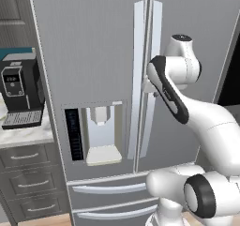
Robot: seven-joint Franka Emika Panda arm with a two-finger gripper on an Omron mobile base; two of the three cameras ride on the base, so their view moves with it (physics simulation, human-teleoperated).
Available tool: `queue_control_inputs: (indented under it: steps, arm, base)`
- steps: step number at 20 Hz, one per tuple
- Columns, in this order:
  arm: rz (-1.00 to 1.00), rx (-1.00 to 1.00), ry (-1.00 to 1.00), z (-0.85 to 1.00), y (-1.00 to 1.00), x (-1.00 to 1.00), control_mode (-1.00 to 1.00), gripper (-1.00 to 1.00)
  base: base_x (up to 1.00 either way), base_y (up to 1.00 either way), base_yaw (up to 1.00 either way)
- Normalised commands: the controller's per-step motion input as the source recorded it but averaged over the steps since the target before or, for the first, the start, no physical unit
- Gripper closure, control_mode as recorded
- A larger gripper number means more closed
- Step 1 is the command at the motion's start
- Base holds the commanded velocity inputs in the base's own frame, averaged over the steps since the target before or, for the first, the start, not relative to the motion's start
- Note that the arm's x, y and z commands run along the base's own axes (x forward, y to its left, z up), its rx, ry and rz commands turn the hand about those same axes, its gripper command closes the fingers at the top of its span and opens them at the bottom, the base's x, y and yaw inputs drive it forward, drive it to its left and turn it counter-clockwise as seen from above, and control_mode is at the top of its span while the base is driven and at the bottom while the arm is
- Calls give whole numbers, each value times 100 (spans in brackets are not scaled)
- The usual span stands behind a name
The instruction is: Take the donuts from the fridge and place them on the empty tray on the dining counter.
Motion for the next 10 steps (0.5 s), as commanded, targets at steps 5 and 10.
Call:
queue_control_inputs:
  steps: [5, 10]
  arm:
    - [0, 0, -15, -24, 0, -45, -100, -100]
    - [0, 0, -28, -58, 0, -64, -100, -100]
  base:
    - [0, 0, 0]
    - [0, 0, 0]
